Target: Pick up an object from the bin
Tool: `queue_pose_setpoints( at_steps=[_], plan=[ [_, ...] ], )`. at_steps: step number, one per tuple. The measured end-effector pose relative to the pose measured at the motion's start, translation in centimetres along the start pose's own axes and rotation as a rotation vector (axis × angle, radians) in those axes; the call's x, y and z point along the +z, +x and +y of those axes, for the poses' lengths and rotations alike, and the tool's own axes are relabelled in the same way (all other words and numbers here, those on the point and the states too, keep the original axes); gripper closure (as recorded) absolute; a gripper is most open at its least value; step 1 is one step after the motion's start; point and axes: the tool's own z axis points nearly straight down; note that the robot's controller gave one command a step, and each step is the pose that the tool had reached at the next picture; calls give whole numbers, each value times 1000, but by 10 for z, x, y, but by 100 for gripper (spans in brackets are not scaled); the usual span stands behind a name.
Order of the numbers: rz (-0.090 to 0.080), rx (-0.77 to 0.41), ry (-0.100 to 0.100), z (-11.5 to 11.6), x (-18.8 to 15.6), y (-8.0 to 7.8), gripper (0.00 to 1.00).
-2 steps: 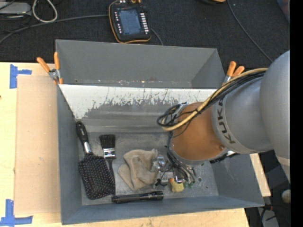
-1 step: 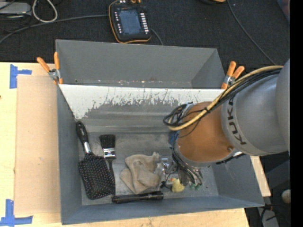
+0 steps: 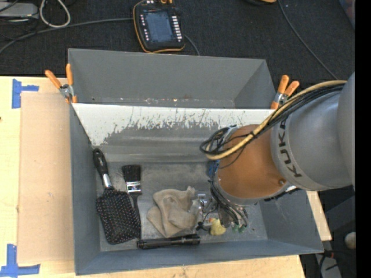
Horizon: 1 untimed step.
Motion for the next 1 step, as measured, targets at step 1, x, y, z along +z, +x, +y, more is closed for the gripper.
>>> queue_pose_setpoints(
  at_steps=[1],
  plan=[
    [0,0,0,0,0,0,0]
  ],
)
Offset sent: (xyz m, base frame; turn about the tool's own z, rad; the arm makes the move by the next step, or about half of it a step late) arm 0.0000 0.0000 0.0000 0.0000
